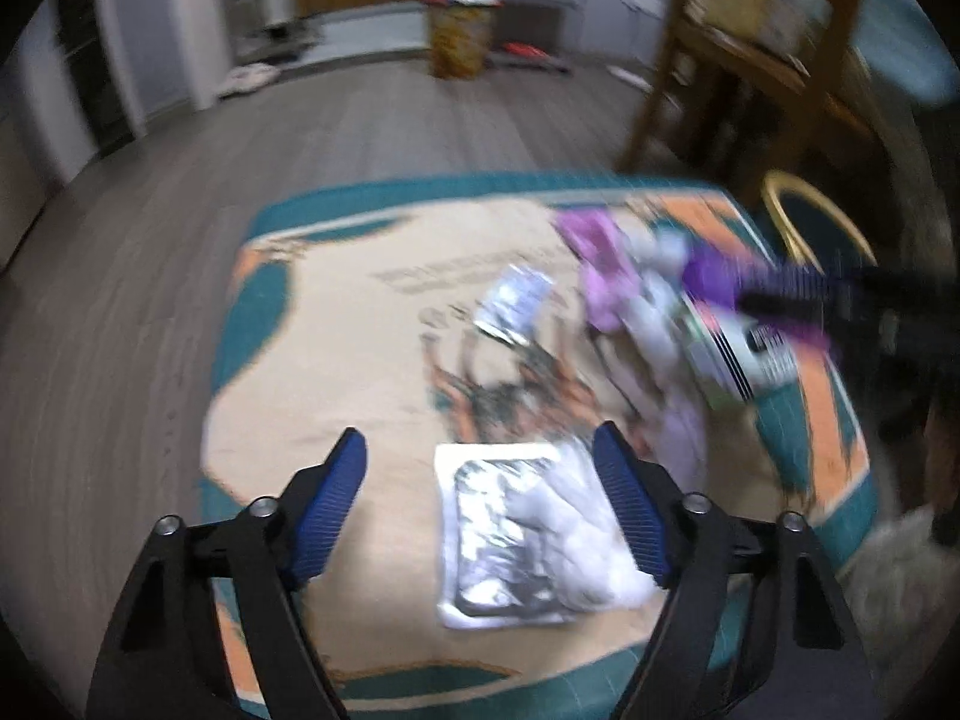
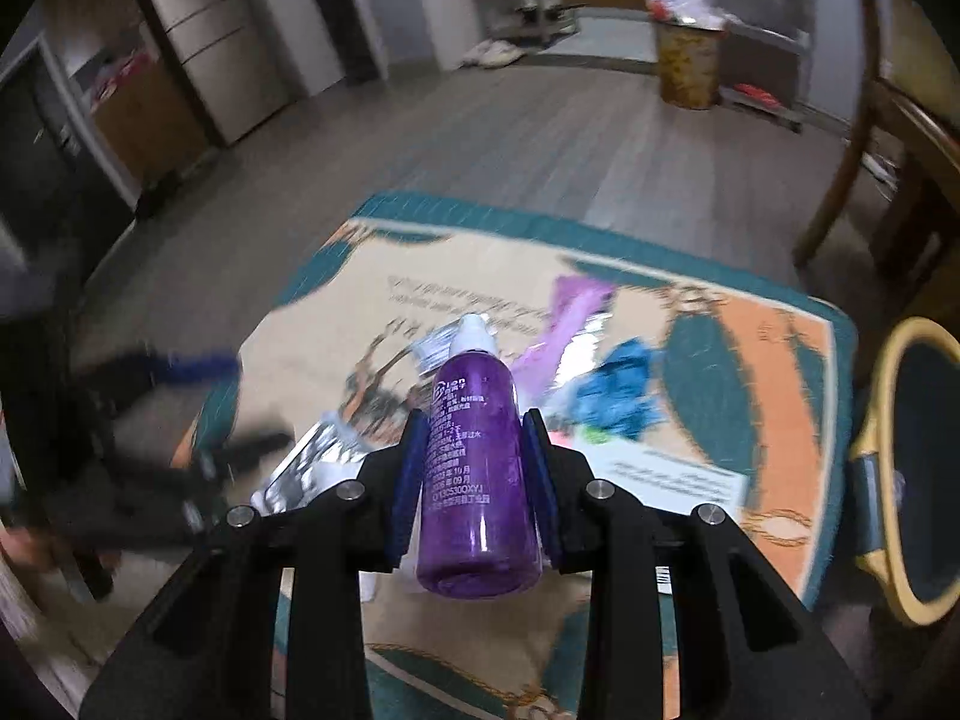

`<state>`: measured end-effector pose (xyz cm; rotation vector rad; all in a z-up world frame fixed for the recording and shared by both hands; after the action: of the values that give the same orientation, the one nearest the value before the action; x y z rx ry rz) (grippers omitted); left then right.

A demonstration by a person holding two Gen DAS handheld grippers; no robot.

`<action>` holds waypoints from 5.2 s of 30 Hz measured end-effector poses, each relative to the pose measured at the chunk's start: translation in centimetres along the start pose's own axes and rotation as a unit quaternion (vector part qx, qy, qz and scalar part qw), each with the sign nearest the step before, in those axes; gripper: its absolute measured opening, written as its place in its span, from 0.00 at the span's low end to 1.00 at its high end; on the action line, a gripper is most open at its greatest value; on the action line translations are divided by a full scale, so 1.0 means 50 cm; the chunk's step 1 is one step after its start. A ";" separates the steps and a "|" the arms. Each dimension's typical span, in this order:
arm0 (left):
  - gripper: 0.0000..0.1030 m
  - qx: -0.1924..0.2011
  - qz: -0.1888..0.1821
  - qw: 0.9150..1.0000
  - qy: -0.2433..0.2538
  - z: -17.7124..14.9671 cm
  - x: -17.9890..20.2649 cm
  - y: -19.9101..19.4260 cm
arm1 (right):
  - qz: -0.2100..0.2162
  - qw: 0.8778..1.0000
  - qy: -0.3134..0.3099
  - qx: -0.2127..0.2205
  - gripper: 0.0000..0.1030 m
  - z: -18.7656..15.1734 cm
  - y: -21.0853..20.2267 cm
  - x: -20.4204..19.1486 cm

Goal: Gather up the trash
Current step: 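Grasp the white tissue with the left tool while the right tool holds the spray bottle, then carry the bottle and tissue over the wastebasket and open both tools, then move both tools back over the stool, then grasp the foil blister pack with the left tool while the right tool grasps the green-white box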

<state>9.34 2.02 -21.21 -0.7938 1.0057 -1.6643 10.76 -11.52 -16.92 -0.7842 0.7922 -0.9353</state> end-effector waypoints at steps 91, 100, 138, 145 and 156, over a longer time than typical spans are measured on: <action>0.65 0.106 -0.150 0.979 0.092 0.363 0.642 0.044 | -0.119 0.948 0.289 0.063 0.51 -0.116 -0.270 0.705; 0.78 0.140 -0.107 0.982 0.064 0.338 0.499 -0.060 | -0.123 0.960 0.227 0.108 0.90 -0.038 -0.310 0.604; 0.83 -0.042 0.021 0.998 -0.030 -0.058 -0.006 0.022 | -0.128 0.987 -0.044 -0.090 0.94 -0.098 0.031 0.147; 0.83 -0.063 0.015 0.998 -0.024 -0.059 0.015 0.048 | -0.123 0.975 -0.137 -0.122 0.94 -0.147 0.084 0.115; 0.83 -0.112 0.031 0.993 -0.007 -0.094 0.016 0.094 | -0.161 0.954 -0.214 -0.132 0.86 -0.138 0.147 0.096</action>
<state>7.00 1.67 -27.47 -0.9098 1.2093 -1.5075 9.51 -14.61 -27.58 -1.3276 0.4147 -0.9080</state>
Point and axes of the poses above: each gripper's, at about its wrist camera, not at the fingertips, and y roughly the way its jaws point, x to its right, z to its top, the point moved 10 cm from there along y, roughly the way its jaws point, and after that the axes turned 5 degrees about -x, right-handed, at the moved point
